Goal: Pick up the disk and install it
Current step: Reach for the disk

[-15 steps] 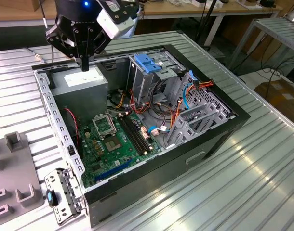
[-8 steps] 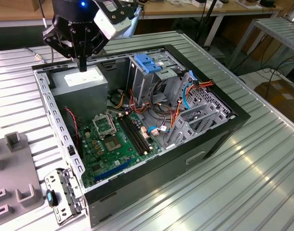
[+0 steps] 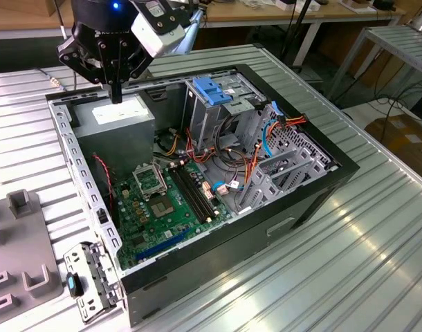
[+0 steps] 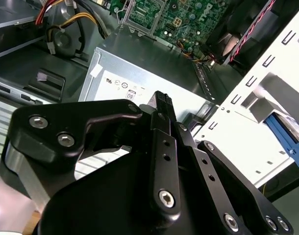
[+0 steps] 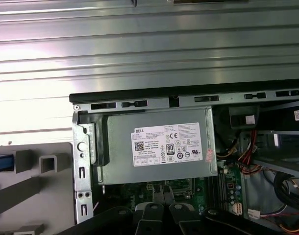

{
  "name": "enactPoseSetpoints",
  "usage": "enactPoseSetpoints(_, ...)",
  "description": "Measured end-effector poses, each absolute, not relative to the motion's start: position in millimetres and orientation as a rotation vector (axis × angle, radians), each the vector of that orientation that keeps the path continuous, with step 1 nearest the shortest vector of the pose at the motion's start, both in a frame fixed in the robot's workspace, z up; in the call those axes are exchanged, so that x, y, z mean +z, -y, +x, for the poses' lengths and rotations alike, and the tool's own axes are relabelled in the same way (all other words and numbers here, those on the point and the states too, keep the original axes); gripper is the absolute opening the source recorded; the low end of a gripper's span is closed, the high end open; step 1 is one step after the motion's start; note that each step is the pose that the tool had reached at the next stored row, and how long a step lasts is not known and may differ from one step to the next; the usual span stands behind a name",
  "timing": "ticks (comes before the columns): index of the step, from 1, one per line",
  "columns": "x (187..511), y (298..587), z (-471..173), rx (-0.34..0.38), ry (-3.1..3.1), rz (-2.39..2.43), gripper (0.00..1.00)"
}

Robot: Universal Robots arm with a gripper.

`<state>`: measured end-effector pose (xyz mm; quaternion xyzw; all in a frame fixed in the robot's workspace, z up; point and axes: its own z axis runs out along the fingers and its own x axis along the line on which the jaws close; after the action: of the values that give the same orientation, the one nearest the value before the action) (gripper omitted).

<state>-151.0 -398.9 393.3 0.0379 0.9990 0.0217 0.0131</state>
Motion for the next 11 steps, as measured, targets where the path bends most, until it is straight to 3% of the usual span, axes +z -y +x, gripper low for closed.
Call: enactPoseSetpoints(11,393.3,398.9,-155.1,0.068,-3.112,0.118,0.11)
